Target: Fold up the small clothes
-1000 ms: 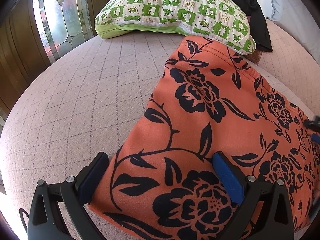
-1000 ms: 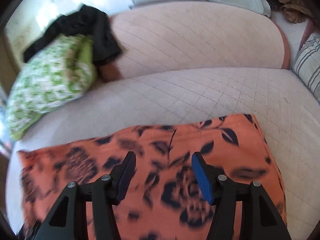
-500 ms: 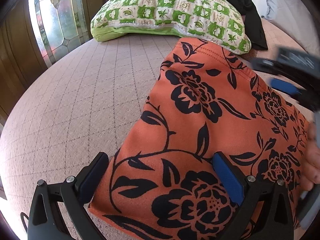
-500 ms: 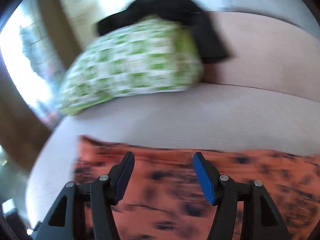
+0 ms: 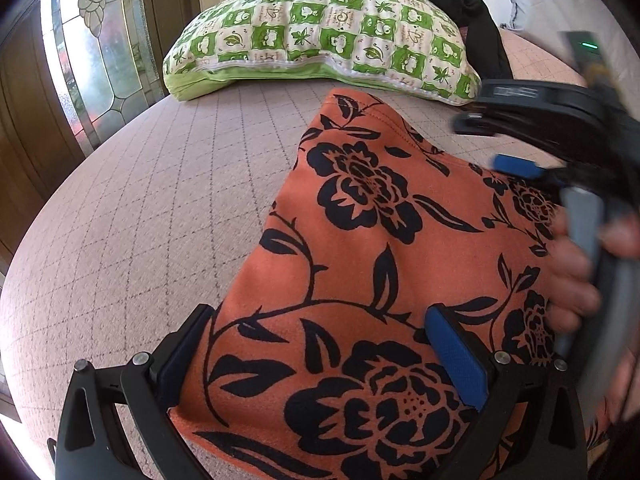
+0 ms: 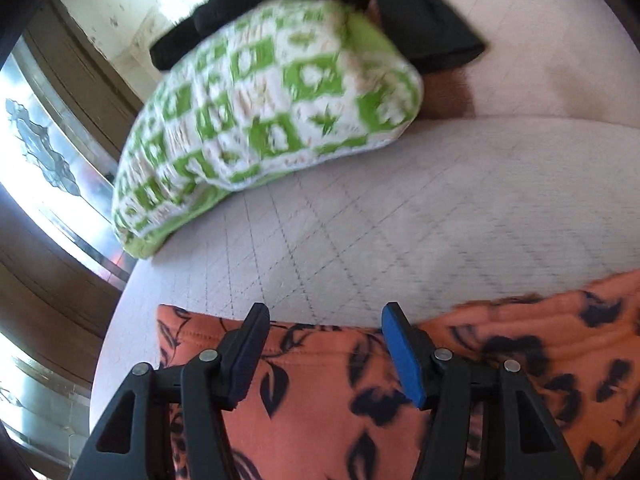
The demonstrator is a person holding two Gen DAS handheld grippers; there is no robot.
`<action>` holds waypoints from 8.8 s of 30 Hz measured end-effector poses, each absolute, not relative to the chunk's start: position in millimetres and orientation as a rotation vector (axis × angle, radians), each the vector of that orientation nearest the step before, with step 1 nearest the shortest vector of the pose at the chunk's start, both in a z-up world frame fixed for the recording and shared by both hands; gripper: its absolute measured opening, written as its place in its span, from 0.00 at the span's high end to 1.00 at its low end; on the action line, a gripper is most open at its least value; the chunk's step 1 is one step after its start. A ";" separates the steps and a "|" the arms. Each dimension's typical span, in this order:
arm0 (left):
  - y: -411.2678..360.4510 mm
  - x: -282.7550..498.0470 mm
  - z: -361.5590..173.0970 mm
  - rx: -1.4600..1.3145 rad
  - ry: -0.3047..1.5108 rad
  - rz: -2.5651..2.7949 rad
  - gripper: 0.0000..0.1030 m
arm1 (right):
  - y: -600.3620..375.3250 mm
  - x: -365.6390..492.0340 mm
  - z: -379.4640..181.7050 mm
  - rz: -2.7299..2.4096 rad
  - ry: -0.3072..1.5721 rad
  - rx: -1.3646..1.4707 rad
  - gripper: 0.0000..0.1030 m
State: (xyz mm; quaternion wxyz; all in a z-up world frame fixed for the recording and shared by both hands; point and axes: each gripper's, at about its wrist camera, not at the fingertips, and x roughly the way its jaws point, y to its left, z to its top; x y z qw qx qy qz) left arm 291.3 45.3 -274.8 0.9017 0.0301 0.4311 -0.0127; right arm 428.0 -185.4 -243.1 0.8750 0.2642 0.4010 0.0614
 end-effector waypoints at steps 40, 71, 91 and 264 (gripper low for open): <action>113.3 221.6 -248.6 0.027 0.925 0.033 0.00 | -375.5 19.9 -275.6 -0.041 0.721 0.767 0.44; 106.0 270.8 -271.9 -0.470 1.028 -0.335 0.44 | -412.5 68.5 -283.3 -0.037 0.631 1.097 0.28; 110.1 244.3 -239.2 -0.491 0.861 -0.455 0.80 | -394.2 59.8 -227.7 -0.276 0.527 0.857 0.91; 84.4 181.6 -239.7 0.206 0.890 -0.145 0.22 | -428.2 173.9 -252.3 -0.401 0.947 0.731 0.46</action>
